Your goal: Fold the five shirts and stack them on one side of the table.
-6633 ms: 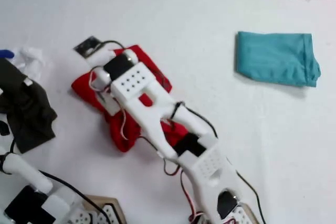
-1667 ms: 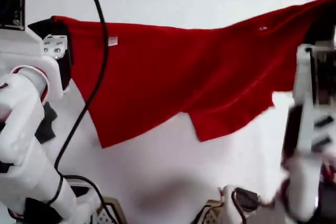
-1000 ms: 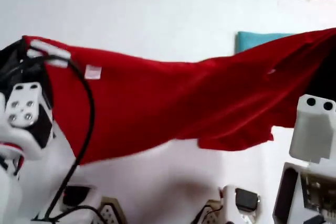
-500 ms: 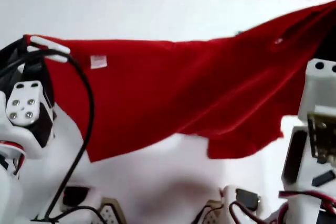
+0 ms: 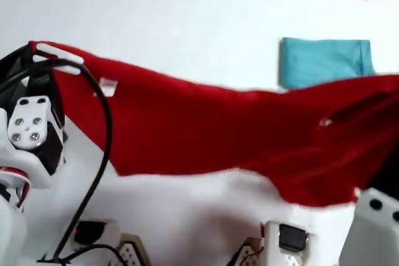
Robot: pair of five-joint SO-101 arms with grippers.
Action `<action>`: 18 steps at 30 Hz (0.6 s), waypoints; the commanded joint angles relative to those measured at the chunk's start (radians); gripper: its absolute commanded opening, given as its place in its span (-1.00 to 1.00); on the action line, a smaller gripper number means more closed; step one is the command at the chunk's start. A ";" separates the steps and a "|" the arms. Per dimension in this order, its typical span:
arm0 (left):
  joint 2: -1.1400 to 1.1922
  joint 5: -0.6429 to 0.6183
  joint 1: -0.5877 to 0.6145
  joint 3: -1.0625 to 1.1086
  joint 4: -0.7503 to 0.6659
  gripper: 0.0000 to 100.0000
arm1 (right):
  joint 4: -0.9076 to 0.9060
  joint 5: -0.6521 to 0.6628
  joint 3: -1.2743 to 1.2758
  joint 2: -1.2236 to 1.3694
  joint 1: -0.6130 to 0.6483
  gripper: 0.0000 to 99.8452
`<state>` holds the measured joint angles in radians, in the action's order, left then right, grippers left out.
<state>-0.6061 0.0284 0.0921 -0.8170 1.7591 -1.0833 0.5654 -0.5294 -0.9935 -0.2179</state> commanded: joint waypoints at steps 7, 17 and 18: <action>-0.002 0.005 0.011 -0.002 -0.014 -0.95 | 0.018 0.000 0.068 0.019 0.001 -0.96; 0.130 0.008 0.011 0.280 -0.051 -0.95 | 0.018 0.005 0.491 0.177 0.094 -0.96; 0.160 0.008 0.011 0.326 -0.081 -0.95 | 0.038 0.006 0.535 0.196 0.108 -0.96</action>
<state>-0.5125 0.0284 0.0921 -0.5976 1.7469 -1.0848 0.5654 -0.0921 -0.8539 -0.1458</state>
